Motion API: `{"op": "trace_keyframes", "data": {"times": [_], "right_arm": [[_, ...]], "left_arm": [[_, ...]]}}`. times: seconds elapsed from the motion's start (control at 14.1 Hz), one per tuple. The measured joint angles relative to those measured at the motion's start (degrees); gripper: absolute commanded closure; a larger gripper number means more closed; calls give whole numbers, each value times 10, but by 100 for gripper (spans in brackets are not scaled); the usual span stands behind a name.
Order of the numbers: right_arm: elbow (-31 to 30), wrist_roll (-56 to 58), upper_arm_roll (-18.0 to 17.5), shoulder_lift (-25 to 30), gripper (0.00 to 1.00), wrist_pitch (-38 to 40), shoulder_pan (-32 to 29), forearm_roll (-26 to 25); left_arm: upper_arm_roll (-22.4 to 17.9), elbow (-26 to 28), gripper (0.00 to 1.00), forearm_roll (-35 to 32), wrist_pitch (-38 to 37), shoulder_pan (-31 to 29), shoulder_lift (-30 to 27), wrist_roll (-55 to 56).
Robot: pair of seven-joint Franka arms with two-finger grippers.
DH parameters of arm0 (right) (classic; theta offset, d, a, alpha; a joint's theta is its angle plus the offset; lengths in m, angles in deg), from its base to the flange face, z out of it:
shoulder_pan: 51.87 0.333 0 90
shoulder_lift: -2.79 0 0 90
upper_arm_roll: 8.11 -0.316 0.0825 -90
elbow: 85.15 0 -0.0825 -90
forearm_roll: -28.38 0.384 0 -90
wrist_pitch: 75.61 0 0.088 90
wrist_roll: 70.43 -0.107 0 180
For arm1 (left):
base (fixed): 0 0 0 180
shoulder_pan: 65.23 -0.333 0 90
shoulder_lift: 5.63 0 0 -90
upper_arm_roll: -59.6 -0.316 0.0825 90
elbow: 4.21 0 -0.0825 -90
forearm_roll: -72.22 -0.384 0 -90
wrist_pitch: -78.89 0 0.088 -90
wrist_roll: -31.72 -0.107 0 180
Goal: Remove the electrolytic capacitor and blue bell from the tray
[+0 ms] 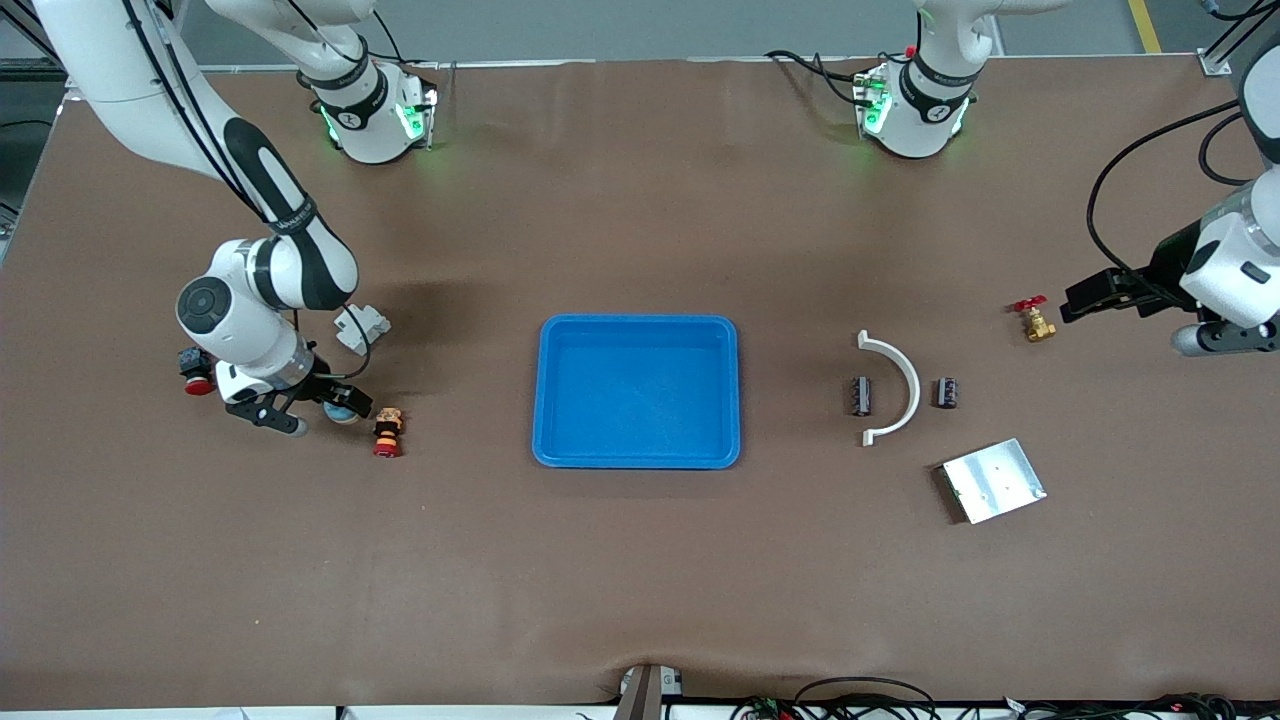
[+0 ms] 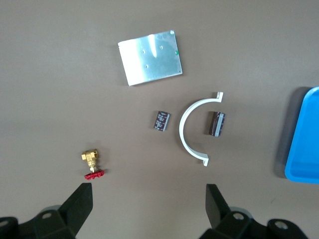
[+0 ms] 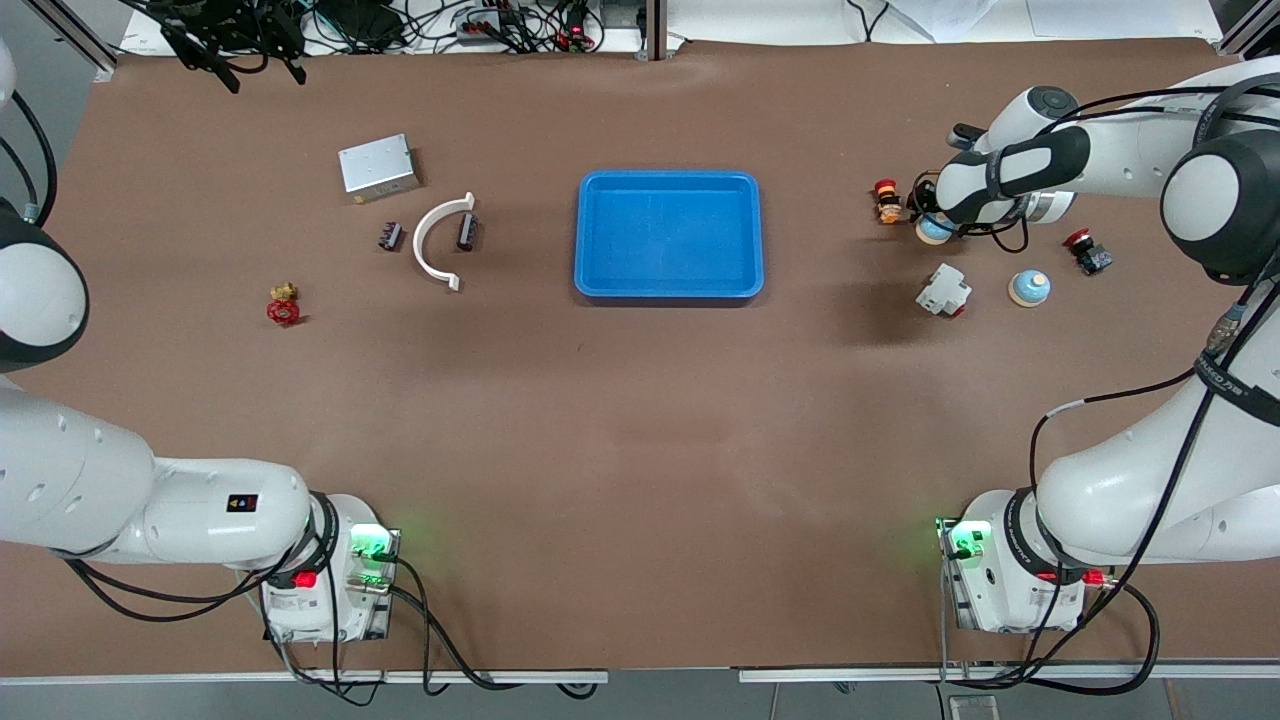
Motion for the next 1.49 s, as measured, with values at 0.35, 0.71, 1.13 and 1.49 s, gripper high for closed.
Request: {"op": "trace_keyframes", "data": {"times": [0.35,0.71,1.13,1.49], "right_arm": [[19,2,0,31,0,64,0,-3],[69,3,2,70,0,186,-6,-25],[151,40,4,102,0,308,-9,-28],[267,93,5,123,0,450,-25,-28]], "left_arm": [[-2,-36,0,0,0,0,1,0],[-2,-58,0,0,-1,0,9,0],[7,-89,0,-24,-14,3,27,1],[10,-106,0,-25,-14,-3,31,6]]}}
